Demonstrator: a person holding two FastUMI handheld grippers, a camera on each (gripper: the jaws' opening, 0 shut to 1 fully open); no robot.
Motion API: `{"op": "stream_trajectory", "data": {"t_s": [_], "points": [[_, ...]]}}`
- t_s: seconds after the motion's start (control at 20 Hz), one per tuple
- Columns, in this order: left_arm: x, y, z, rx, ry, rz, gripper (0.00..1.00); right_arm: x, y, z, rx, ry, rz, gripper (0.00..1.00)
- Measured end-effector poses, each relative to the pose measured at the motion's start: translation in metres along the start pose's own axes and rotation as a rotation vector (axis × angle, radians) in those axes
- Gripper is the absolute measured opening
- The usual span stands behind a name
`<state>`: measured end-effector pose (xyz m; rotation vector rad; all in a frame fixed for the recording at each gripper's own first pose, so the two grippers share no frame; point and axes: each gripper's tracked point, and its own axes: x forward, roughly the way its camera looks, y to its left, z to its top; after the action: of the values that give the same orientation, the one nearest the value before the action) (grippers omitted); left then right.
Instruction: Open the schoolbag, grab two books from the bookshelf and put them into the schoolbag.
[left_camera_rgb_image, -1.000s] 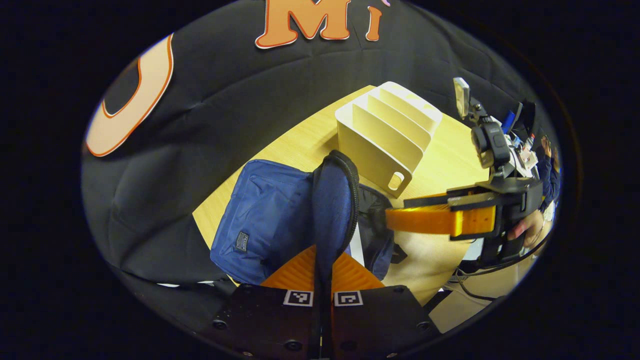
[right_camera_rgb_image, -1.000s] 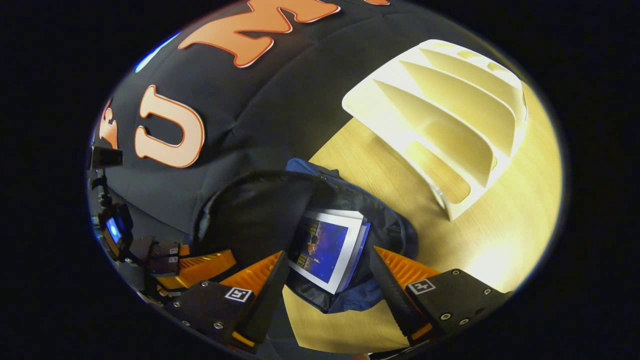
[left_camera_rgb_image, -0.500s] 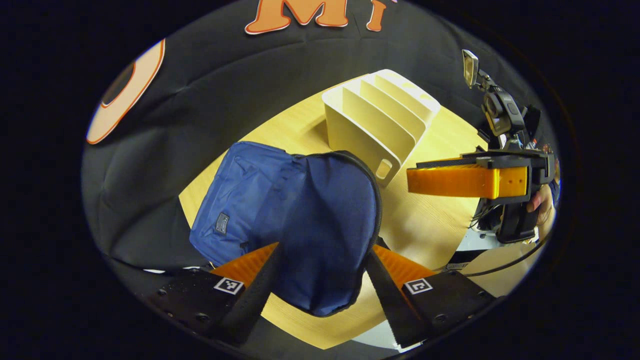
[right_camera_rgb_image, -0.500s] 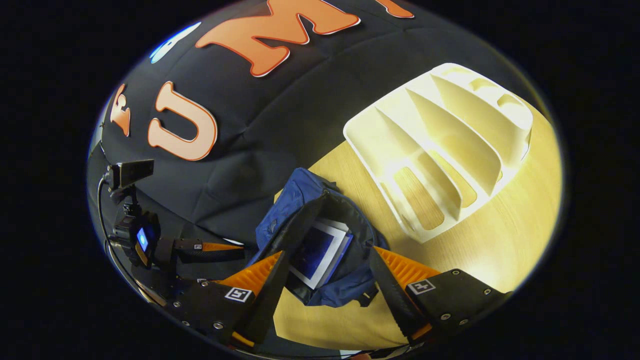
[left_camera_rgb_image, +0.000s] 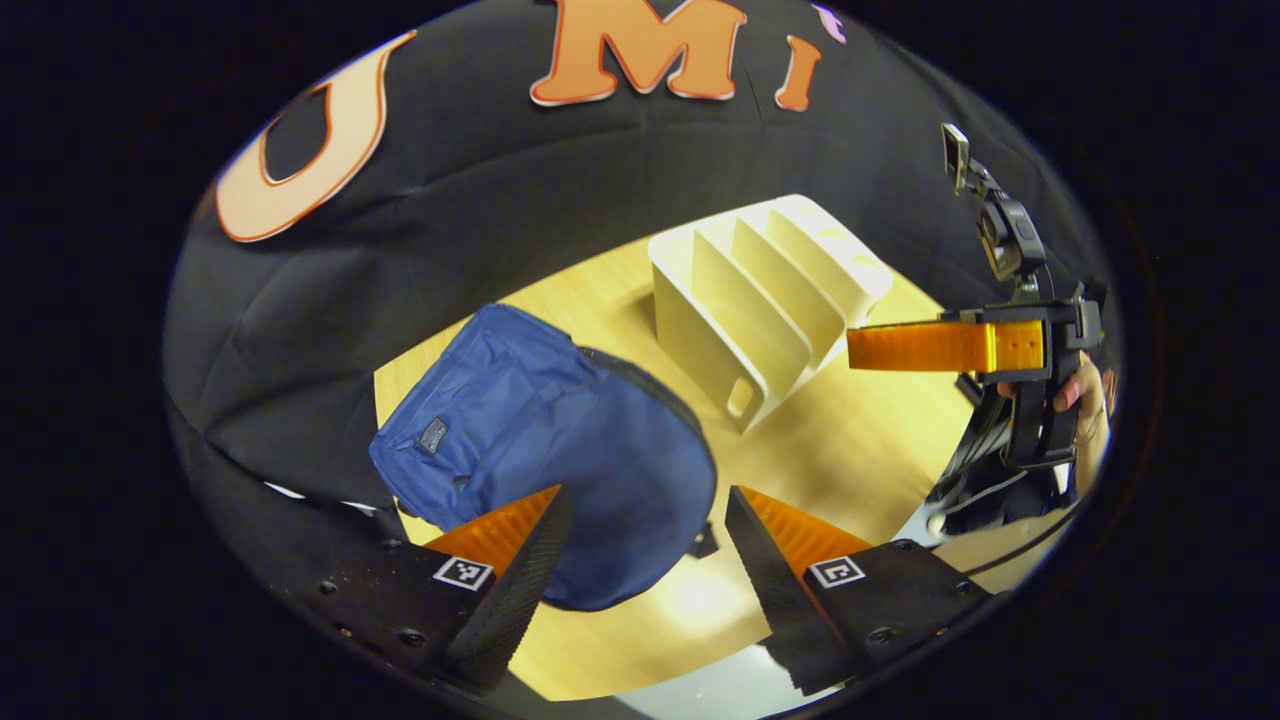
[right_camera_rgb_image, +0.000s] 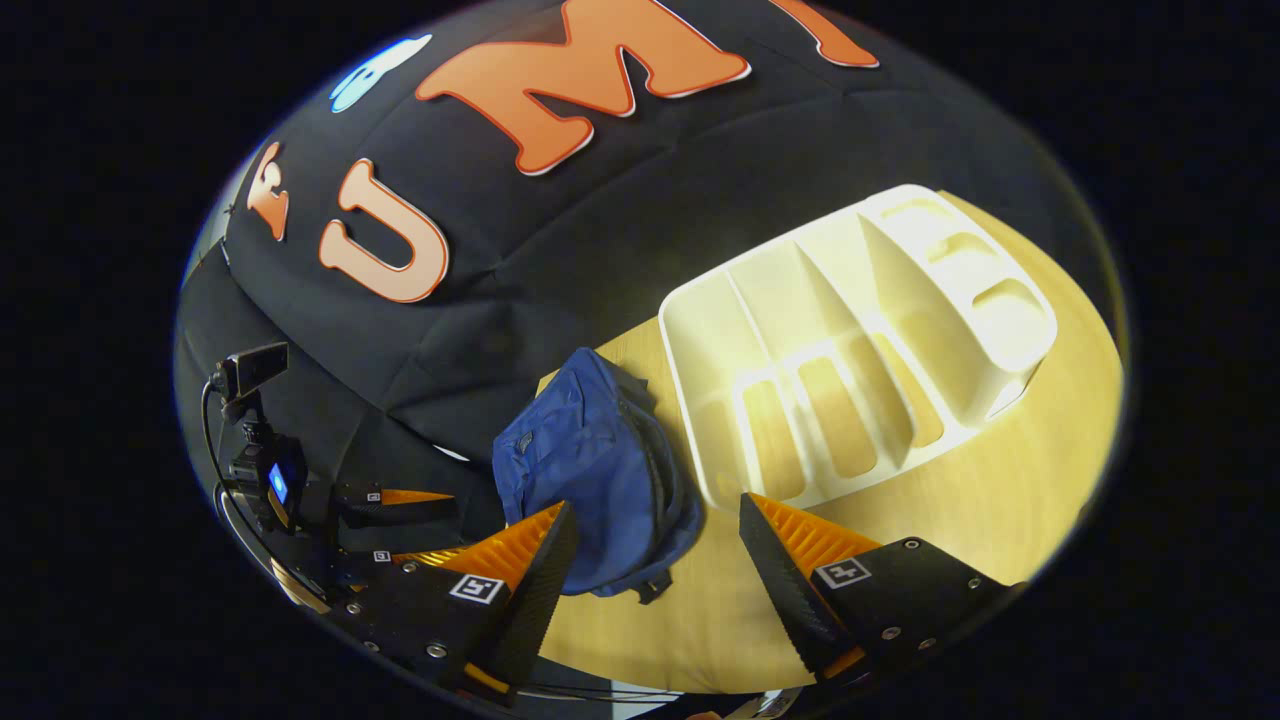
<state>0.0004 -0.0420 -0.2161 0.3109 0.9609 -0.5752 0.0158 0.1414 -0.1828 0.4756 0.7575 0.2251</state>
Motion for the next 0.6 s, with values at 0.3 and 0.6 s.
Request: {"op": "stream_trajectory", "data": {"t_s": [0.3, 0.6], "points": [[-0.032, -0.075, 0.063, -0.065, -0.263, 0.034, 0.98, -0.078, -0.033, 0.08, -0.15, -0.236, -0.065, 0.97], [-0.075, -0.106, 0.129, -0.159, -0.579, 0.126, 0.98, -0.154, -0.066, 0.129, -0.249, -0.484, -0.14, 0.97]]}}
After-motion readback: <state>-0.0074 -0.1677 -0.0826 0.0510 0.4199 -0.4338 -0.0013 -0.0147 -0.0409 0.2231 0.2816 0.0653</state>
